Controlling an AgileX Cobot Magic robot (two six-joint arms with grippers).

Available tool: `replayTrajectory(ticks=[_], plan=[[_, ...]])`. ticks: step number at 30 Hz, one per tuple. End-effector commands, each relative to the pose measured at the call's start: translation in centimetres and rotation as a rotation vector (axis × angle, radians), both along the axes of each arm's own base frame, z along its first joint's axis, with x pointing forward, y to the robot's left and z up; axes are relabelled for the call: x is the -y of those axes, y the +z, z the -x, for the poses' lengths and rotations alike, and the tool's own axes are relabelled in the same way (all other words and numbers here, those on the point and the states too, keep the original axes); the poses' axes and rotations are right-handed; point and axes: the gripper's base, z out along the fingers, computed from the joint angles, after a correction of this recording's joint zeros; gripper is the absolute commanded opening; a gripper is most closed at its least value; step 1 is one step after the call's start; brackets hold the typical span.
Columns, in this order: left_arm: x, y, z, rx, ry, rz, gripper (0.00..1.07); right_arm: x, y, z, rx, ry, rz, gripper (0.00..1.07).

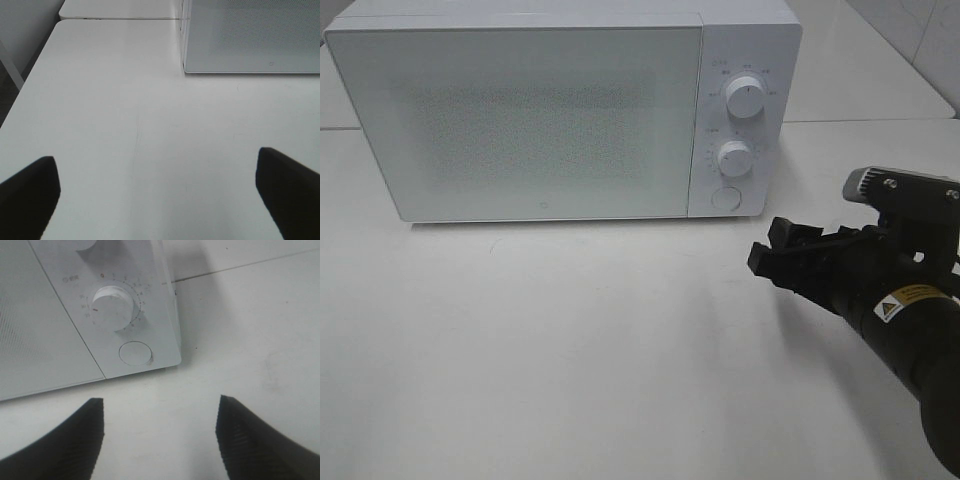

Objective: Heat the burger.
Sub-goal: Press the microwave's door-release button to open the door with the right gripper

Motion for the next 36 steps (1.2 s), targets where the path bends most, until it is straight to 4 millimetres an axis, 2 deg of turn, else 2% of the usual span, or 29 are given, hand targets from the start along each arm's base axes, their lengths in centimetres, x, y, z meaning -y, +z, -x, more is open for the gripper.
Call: replayTrajectory(ticks=[1,3,5,6,7,8,9,11,12,14,15,16,18,19,20,21,28,36], plan=[[0.0,-0.1,0.1,0.004,-0.002,0.007,1.0,0.0,1.7,-0.5,0.184,-0.054,-0.151,0.59],[0.0,-0.1,0.1,0.004,-0.002,0.007,1.0,0.0,1.7,-0.5,0.184,-0.094,-0.324,0.51],[0.0,-0.1,0.1,0.004,-0.002,0.007,1.0,0.0,1.7,-0.5,0.183,-0.109,-0.391,0.48],[0.0,-0.1,0.1,0.004,-0.002,0.007,1.0,0.0,1.6,-0.5,0.177,-0.139,-0.542,0.43],[0.0,-0.1,0.1,0.004,-0.002,0.007,1.0,0.0,1.6,-0.5,0.177,-0.139,-0.542,0.43],[0.0,-0.1,0.1,0.004,-0.002,0.007,1.0,-0.1,1.6,-0.5,0.167,-0.172,-0.687,0.37],[0.0,-0.1,0.1,0.004,-0.002,0.007,1.0,-0.1,1.6,-0.5,0.167,-0.172,-0.687,0.37],[0.0,-0.1,0.1,0.004,-0.002,0.007,1.0,-0.1,1.4,-0.5,0.147,-0.23,-0.911,0.27],[0.0,-0.1,0.1,0.004,-0.002,0.007,1.0,-0.1,1.4,-0.5,0.147,-0.23,-0.911,0.27],[0.0,-0.1,0.1,0.004,-0.002,0.007,1.0,-0.1,1.4,-0.5,0.136,-0.279,-1.105,0.19],[0.0,-0.1,0.1,0.004,-0.002,0.007,1.0,-0.1,1.4,-0.5,0.136,-0.279,-1.105,0.19],[0.0,-0.1,0.1,0.004,-0.002,0.007,1.0,-0.1,1.4,-0.4,0.133,-0.301,-1.191,0.15],[0.0,-0.1,0.1,0.004,-0.002,0.007,1.0,-0.1,1.4,-0.4,0.132,-0.307,-1.219,0.13],[0.0,-0.1,0.1,0.004,-0.002,0.007,1.0,-0.1,1.4,-0.4,0.13,-0.318,-1.259,0.07],[0.0,-0.1,0.1,0.004,-0.002,0.007,1.0,-0.1,1.4,-0.4,0.13,-0.318,-1.259,0.07],[0.0,-0.1,0.1,0.004,-0.002,0.007,1.0,-0.1,1.3,-0.4,0.122,-0.324,-1.261,0.0],[0.0,-0.1,0.1,0.004,-0.002,0.007,1.0,-0.2,1.1,-0.8,0.109,-0.364,-1.257,0.0],[0.0,-0.1,0.1,0.004,-0.002,0.007,1.0,-1.7,0.8,-2.6,0.142,-0.368,-1.22,0.0]])
